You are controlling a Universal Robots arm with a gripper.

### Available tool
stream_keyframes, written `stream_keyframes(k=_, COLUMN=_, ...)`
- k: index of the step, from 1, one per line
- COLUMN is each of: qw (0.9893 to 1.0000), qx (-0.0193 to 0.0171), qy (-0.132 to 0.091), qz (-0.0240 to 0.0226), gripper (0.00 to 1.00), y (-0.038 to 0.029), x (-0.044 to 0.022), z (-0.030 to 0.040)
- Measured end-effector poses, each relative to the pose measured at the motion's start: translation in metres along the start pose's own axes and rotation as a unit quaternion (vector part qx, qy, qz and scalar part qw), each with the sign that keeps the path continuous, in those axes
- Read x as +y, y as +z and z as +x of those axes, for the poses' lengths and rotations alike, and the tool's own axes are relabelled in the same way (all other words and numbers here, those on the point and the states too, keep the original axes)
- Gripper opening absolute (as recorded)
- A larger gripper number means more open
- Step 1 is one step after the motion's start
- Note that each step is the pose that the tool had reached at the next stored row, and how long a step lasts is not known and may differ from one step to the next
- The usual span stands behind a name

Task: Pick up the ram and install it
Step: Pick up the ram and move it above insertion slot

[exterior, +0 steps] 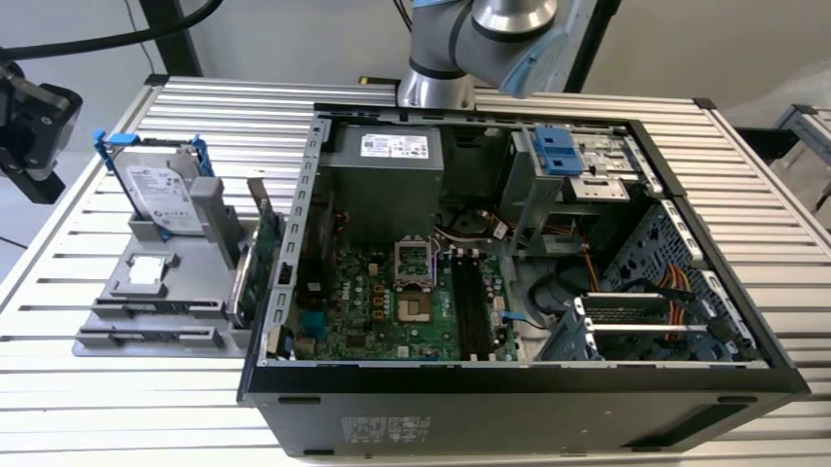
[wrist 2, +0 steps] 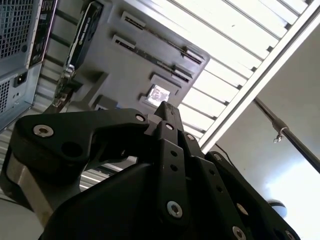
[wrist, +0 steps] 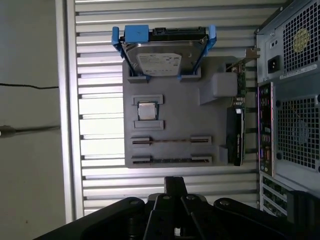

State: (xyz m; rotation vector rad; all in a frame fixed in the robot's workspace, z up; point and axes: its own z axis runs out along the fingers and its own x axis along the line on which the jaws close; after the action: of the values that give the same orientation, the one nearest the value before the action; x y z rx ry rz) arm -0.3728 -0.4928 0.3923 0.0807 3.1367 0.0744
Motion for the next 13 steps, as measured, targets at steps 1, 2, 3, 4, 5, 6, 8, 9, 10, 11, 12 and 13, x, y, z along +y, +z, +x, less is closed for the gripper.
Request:
stream_keyframes(k=1, qw=1.0, qx=0.0001, qy=-0.001, qz=0.0, gripper=0.0, y=0.0, x=0.0, z=0.0)
stream_keyframes(k=2, qw=1.0, qx=0.0002, qy=-0.003, qz=0.0, gripper=0.0, y=-0.0001, x=0.0, z=0.0)
stream_keyframes(k=3, qw=1.0, qx=0.0003, qy=-0.004, qz=0.0, gripper=0.0, y=-0.0001, x=0.0, z=0.0)
stream_keyframes(k=4, qw=0.9999, qx=0.0005, qy=-0.01, qz=0.0, gripper=0.0, y=0.0, x=0.0, z=0.0)
stream_keyframes(k=5, qw=0.9998, qx=0.0008, qy=-0.018, qz=0.0, gripper=0.0, y=0.0, x=0.0, z=0.0)
stream_keyframes(k=6, qw=0.9998, qx=0.0009, qy=-0.02, qz=0.0, gripper=0.0, y=0.0, x=0.0, z=0.0)
stream_keyframes(k=8, qw=0.9997, qx=0.0011, qy=-0.024, qz=-0.0001, gripper=0.0, y=0.0, x=0.0, z=0.0)
stream_keyframes(k=9, qw=0.9996, qx=0.0013, qy=-0.027, qz=-0.0001, gripper=0.0, y=0.0, x=0.0, z=0.0)
stream_keyframes(k=10, qw=0.9996, qx=0.0014, qy=-0.029, qz=0.0, gripper=0.0, y=0.0, x=0.0, z=0.0)
stream_keyframes(k=11, qw=0.9995, qx=0.0015, qy=-0.031, qz=-0.0001, gripper=0.0, y=0.0, x=0.0, z=0.0)
stream_keyframes(k=12, qw=0.9994, qx=0.0016, qy=-0.033, qz=-0.0001, gripper=0.0, y=0.0, x=0.0, z=0.0)
stream_keyframes(k=13, qw=0.9994, qx=0.0017, qy=-0.035, qz=-0.0001, gripper=0.0, y=0.0, x=0.0, z=0.0)
